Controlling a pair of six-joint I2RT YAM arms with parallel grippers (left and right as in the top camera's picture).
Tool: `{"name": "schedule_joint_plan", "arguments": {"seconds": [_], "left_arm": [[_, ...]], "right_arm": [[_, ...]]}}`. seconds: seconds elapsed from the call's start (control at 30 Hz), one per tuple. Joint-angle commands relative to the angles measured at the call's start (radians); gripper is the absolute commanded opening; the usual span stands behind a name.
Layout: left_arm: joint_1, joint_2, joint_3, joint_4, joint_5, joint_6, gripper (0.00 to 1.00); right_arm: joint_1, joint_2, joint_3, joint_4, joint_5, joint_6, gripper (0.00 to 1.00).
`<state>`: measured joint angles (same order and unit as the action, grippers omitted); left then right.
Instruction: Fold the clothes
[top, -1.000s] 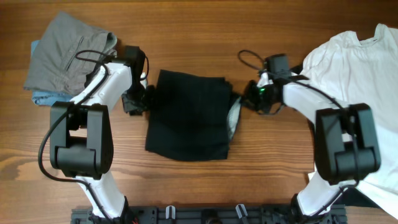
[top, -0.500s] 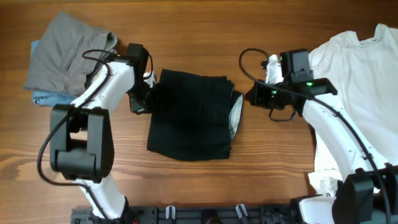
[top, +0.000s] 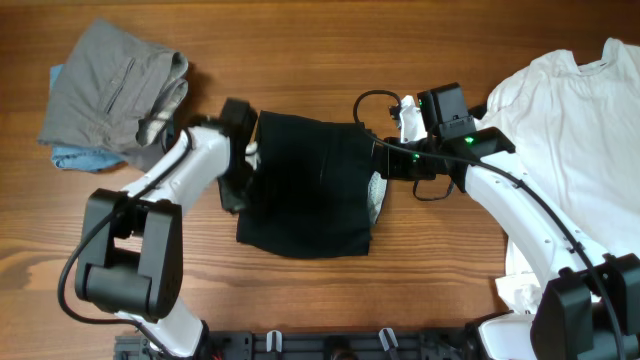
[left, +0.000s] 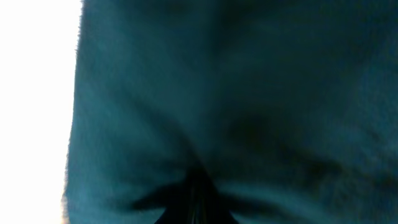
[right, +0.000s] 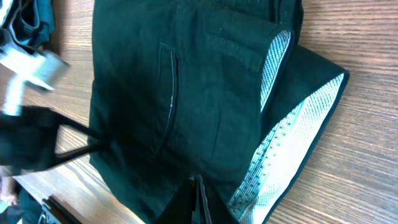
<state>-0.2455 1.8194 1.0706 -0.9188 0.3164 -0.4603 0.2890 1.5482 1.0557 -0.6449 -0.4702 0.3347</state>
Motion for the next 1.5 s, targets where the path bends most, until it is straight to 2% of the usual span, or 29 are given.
{"name": "schedule_joint_plan", "arguments": {"seconds": [0.0, 0.13, 0.27, 0.43, 0.6, 0.67, 0.73, 0.8, 0.93, 1.13, 1.27, 1.4, 1.47], "left_arm": [[0.047, -0.002, -0.172, 0.129, 0.001, -0.214, 0.04], [0.13, -0.002, -0.231, 0.293, -0.049, -0.224, 0.04], [0.209, -0.002, -0.201, 0.469, -0.044, -0.151, 0.04], [0.251, -0.002, -0.04, 0.512, 0.006, -0.04, 0.04], [0.234, -0.002, 0.187, 0.366, 0.014, 0.053, 0.05], [0.227, -0.002, 0.279, 0.256, 0.013, 0.093, 0.11], [0.224, -0.002, 0.364, 0.127, 0.011, 0.128, 0.12], [0.227, -0.006, 0.423, 0.006, 0.008, 0.14, 0.12], [0.239, -0.03, 0.441, -0.13, 0.008, 0.139, 0.22], [0.243, -0.037, 0.431, -0.293, 0.008, 0.139, 0.28], [0.243, -0.037, 0.384, -0.306, 0.009, 0.13, 0.35], [0.238, -0.038, 0.306, -0.331, 0.037, 0.134, 0.34], [0.234, -0.038, 0.261, -0.327, 0.055, 0.14, 0.36]], "right_arm": [[0.0, 0.013, -0.001, 0.009, 0.005, 0.008, 0.07], [0.0, 0.016, -0.002, 0.07, 0.005, 0.009, 0.08], [0.001, 0.032, -0.002, 0.2, 0.006, 0.035, 0.08], [0.023, 0.087, -0.002, 0.308, 0.006, 0.113, 0.08], [0.085, 0.175, -0.002, 0.367, 0.006, 0.113, 0.09], [0.111, 0.227, -0.002, 0.391, 0.017, 0.114, 0.09], [0.121, 0.269, -0.002, 0.394, 0.059, 0.123, 0.08], [0.115, 0.31, -0.002, 0.38, 0.141, 0.201, 0.08], [0.067, 0.359, -0.002, 0.333, 0.215, 0.328, 0.06], [-0.012, 0.363, -0.001, 0.192, 0.216, 0.444, 0.04], [-0.044, 0.328, 0.007, 0.177, 0.152, 0.33, 0.04], [-0.041, 0.234, 0.013, 0.173, 0.032, 0.1, 0.08], [-0.038, 0.19, 0.013, 0.151, -0.011, 0.029, 0.1]]}}
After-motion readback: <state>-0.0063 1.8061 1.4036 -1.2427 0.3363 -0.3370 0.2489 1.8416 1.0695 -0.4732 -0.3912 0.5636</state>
